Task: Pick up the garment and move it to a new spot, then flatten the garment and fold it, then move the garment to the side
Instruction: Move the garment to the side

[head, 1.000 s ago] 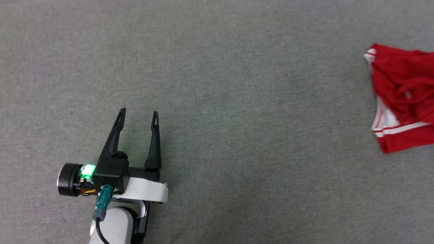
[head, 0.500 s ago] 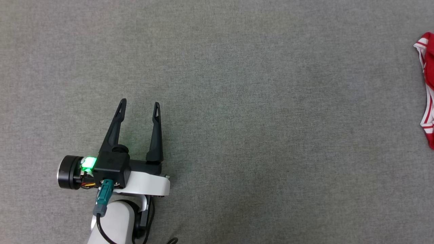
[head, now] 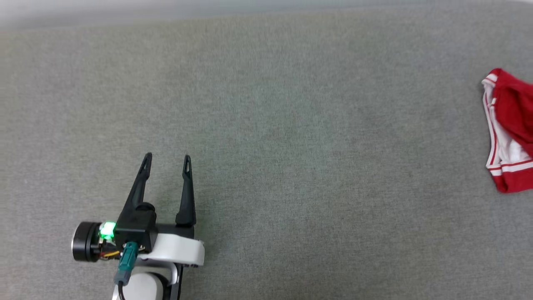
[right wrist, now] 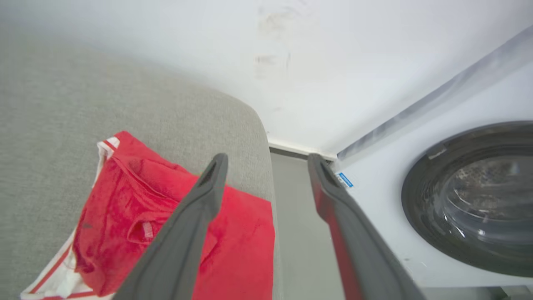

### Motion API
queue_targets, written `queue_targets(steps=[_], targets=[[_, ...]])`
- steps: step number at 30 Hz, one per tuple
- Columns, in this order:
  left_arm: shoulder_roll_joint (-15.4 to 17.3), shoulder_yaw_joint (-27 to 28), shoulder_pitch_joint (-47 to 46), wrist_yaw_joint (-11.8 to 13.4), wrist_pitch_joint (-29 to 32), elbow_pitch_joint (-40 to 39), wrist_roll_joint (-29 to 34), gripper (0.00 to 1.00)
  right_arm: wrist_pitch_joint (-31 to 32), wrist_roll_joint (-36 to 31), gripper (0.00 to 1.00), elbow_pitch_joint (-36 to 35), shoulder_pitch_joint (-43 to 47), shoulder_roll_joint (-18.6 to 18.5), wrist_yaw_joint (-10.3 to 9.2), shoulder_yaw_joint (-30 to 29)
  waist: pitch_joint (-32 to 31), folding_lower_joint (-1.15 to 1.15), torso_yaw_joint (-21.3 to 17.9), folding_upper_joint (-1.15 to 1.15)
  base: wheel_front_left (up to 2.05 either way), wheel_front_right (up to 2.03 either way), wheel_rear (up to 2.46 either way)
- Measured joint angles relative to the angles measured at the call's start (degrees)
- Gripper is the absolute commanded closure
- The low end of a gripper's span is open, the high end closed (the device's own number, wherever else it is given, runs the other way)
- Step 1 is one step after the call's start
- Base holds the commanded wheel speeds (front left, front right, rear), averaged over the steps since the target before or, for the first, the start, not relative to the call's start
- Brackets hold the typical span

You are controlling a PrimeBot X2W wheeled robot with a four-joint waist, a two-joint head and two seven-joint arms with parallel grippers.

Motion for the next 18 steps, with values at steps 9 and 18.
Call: queue_targets(steps=[9, 18], targets=[[0.3, 1.0, 4.4, 0.1, 0.0, 1.0, -0.8, 0.00, -11.7, -7.0, 0.00, -9.8, 5.7, 11.8, 0.00, -9.4, -6.8, -0.01, 0.7, 0.00, 0.00, 0.00, 0.00], [0.6, 1.7, 7.0, -0.1, 0.0, 2.4, -1.4, 0.00, -17.5, -11.4, 0.00, -23.9, 17.3, 26.9, -0.01, -13.3, -11.9, -0.01, 3.1, 0.00, 0.00, 0.00, 0.00]])
